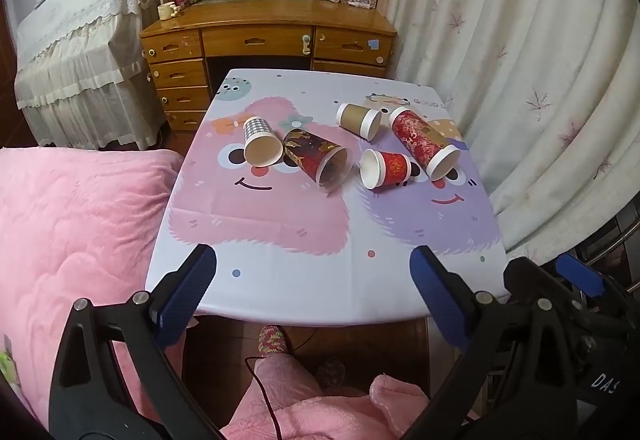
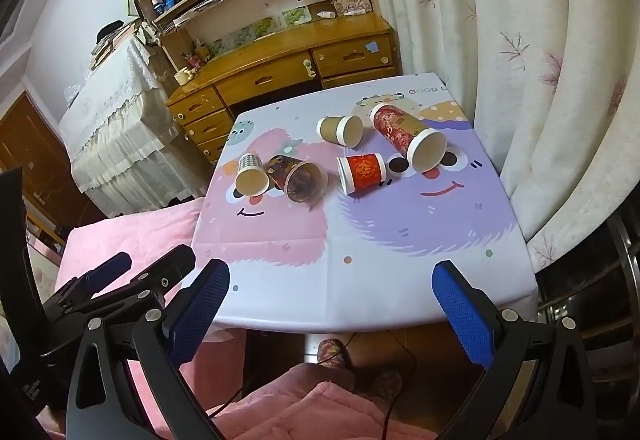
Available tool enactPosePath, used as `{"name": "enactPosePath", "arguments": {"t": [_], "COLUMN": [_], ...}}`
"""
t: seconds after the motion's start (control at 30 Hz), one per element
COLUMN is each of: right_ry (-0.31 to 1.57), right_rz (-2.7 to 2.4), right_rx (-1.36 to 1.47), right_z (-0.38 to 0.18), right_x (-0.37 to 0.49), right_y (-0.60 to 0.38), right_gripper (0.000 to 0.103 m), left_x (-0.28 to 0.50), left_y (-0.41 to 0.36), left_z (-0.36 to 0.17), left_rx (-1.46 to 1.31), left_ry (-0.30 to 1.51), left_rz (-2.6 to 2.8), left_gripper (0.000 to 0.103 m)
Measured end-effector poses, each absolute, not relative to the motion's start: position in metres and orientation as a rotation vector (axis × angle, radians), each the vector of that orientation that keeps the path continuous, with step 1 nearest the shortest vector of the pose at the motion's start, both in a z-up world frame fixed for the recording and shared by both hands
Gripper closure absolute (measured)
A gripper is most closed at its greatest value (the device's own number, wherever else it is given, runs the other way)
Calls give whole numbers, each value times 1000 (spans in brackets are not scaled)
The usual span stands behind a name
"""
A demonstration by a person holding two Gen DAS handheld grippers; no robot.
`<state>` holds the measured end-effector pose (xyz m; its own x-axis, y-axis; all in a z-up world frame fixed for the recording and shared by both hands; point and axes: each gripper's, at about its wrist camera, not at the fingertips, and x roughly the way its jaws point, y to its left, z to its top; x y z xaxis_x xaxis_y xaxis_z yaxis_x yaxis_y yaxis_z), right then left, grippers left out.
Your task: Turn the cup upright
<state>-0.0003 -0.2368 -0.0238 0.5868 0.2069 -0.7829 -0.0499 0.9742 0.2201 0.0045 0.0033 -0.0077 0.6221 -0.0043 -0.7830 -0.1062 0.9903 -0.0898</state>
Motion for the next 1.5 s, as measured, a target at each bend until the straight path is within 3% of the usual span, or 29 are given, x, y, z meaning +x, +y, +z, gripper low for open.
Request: {"name": "enactPosePath", "arguments": {"t": [1.5], "right_ry": [937], "right_rz": [150], "right_rx": [187], "right_z": [-25], "right_x": [3], "right_y": [-241], "right_gripper": [0], "left_x": [1], "left_y": [4], "left_z": [-2], "left_rx": [-121], "left_ry": [888], "left_rz": [87], "left_gripper": [6]}}
